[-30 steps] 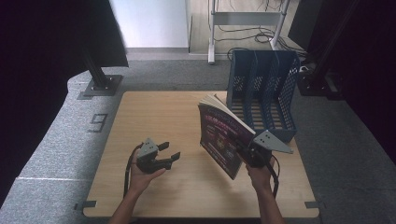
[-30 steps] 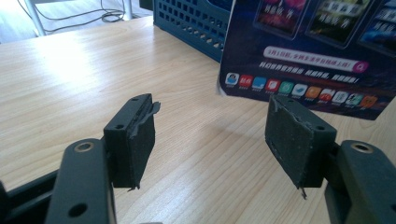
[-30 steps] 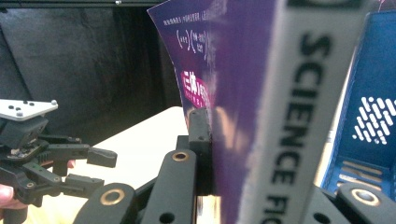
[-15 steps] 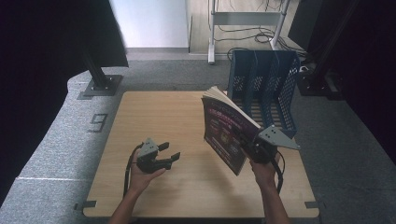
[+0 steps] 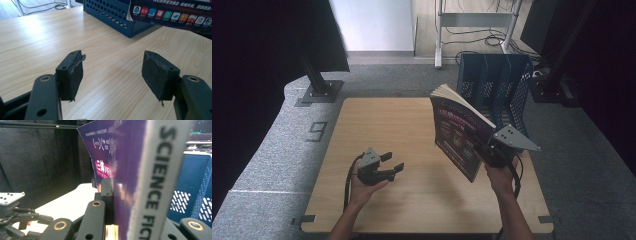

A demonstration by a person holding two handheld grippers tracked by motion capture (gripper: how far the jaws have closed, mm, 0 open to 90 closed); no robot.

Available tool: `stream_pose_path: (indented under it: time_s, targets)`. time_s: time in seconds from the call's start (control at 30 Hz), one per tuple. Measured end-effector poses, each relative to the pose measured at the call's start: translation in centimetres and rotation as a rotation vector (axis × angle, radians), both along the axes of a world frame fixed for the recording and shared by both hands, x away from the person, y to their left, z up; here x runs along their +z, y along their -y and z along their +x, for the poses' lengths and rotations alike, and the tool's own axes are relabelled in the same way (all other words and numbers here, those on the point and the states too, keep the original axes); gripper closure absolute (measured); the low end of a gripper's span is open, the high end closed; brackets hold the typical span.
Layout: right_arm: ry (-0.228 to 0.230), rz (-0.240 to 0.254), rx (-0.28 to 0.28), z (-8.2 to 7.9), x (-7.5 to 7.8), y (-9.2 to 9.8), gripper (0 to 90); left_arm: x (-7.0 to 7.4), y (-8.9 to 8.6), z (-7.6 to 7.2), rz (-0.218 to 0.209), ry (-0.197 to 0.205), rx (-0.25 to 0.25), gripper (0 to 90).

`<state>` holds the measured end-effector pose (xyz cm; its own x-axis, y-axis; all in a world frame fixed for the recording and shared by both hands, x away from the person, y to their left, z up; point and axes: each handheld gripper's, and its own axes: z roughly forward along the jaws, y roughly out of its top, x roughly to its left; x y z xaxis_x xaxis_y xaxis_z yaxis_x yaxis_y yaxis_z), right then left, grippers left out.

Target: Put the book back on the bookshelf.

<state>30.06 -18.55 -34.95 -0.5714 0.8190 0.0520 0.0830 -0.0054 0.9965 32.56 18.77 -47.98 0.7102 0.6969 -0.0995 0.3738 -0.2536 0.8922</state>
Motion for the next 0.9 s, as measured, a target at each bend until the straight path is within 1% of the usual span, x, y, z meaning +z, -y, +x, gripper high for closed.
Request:
stream_pose_path:
  time_s: [0.17, 0.3, 0.43, 0.6, 0.63, 0.9]
  targets:
    - [-0.001, 0.0, -0.016, 0.2, 0.4, 0.5, 81.7, 0.1, 0.0, 0.0, -0.006, -0.001, 0.001, 33.8]
    - [0.005, 0.005, -0.024, 0.3, 0.8, 0.9, 81.7, 0.1, -0.1, 0.0, -0.009, 0.0, 0.003, 33.8]
    - [0.016, -0.001, -0.044, 0.3, 1.2, 1.2, 81.7, 0.2, -0.2, 0.1, -0.01, -0.003, 0.003, 33.9]
    - [0.013, 0.02, -0.065, 0.5, 1.6, 1.9, 81.7, 0.1, -0.2, 0.1, -0.01, -0.005, 0.004, 33.9]
    - [0.015, 0.02, -0.076, 0.5, 1.7, 2.2, 81.7, 0.1, -0.2, 0.1, -0.009, -0.007, 0.004, 33.9]
    - [0.009, 0.022, -0.106, 1.0, 2.2, 3.2, 81.7, -0.1, -0.1, 0.2, -0.004, -0.012, 0.004, 33.9]
